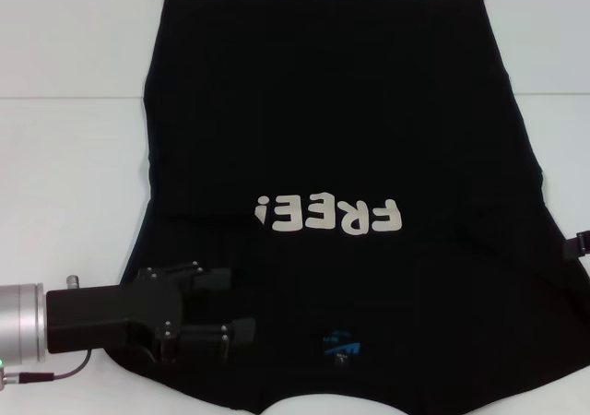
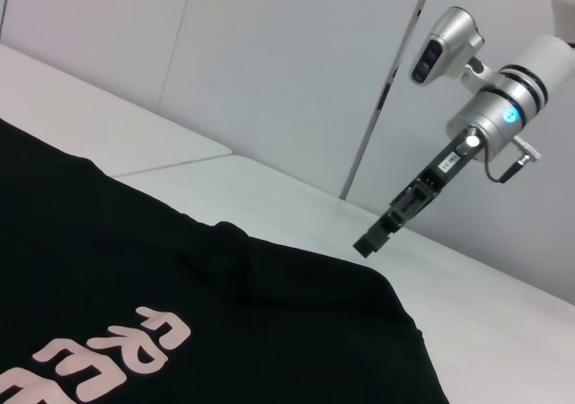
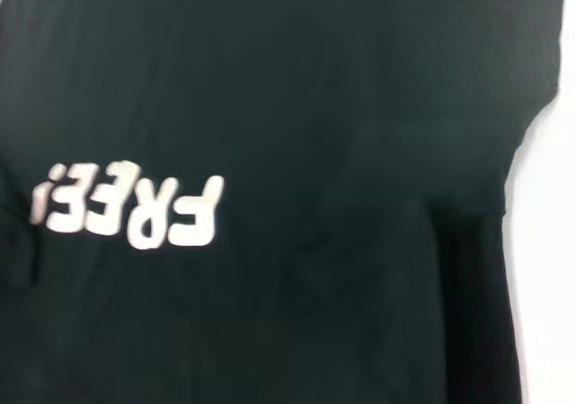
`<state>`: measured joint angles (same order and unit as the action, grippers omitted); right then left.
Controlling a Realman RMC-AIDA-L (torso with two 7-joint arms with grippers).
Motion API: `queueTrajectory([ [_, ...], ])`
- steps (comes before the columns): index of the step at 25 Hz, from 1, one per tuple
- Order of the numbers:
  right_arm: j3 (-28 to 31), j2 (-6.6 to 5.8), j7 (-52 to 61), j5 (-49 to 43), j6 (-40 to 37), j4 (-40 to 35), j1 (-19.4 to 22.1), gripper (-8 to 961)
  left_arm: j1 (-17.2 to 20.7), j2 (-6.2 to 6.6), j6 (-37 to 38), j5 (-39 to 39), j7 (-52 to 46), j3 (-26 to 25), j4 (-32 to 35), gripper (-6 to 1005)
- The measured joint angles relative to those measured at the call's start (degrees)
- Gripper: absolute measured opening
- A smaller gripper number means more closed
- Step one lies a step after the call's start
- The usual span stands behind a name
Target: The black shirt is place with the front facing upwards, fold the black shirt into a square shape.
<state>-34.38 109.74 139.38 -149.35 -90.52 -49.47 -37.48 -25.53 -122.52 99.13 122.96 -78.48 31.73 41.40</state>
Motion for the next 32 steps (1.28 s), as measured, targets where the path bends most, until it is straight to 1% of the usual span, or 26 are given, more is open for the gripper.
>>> queueTrajectory([
  [4, -4.7, 0.61, 0.1, -0.6, 3.3, 0.5, -1.9, 633, -0.2, 0.00, -0.5, -0.1, 0.0, 0.0, 0.0, 875],
  [8, -7.8, 1.33, 0.3, -1.8, 6.7, 1.1, -3.3, 630, -0.2, 0.00, -0.7, -0.1, 0.0, 0.0, 0.0, 875],
  [12, -8.3, 1.95, 0.3, -3.5, 9.0, 1.2, -3.9, 627, -0.2, 0.00, -0.8, -0.2, 0.0, 0.0, 0.0, 875],
  [15, -8.3, 2.09, 0.1, -3.5, 10.1, 1.3, -4.0, 627, -0.2, 0.00, -1.2, -0.2, -0.2, 0.0, 0.0, 875],
  [24, -9.0, 2.29, -0.2, -3.6, 13.3, 5.2, -5.3, 628, -0.5, 0.00, -1.5, -0.2, -0.6, 0.0, 0.0, 875],
  [32, -9.3, 2.62, -0.2, -4.2, 14.5, 7.1, -6.0, 624, -0.5, 0.00, -2.0, -0.2, -0.6, 0.0, 0.0, 875],
])
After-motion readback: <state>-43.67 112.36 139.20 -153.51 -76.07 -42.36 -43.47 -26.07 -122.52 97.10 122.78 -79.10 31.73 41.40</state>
